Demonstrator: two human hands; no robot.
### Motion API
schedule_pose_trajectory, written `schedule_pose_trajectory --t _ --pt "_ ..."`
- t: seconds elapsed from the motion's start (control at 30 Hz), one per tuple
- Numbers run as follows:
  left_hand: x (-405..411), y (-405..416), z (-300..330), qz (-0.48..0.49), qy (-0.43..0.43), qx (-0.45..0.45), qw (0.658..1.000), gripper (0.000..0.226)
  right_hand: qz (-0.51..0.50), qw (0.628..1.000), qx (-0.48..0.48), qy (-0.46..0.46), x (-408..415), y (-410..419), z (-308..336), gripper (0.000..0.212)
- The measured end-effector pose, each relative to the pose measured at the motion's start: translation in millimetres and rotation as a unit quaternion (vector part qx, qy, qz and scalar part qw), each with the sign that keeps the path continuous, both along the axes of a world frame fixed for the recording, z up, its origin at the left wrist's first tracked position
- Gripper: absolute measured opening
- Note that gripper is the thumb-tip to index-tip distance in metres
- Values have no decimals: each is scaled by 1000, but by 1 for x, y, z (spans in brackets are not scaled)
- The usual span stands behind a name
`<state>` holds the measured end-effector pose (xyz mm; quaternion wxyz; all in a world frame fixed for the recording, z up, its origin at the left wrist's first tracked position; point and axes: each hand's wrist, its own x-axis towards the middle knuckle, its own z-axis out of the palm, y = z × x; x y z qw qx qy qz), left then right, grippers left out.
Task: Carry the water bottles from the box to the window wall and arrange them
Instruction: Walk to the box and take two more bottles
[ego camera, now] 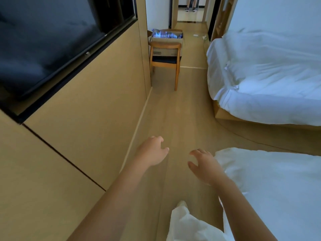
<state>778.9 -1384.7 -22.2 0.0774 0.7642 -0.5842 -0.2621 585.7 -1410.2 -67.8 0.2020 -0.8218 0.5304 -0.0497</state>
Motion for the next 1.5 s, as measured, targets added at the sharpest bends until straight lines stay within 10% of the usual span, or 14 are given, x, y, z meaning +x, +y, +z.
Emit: schedule_pose_trajectory --t 1.5 --pt "203 -882 0 14 22 -25 999 50 12 1000 12 -26 201 -891 11 43"
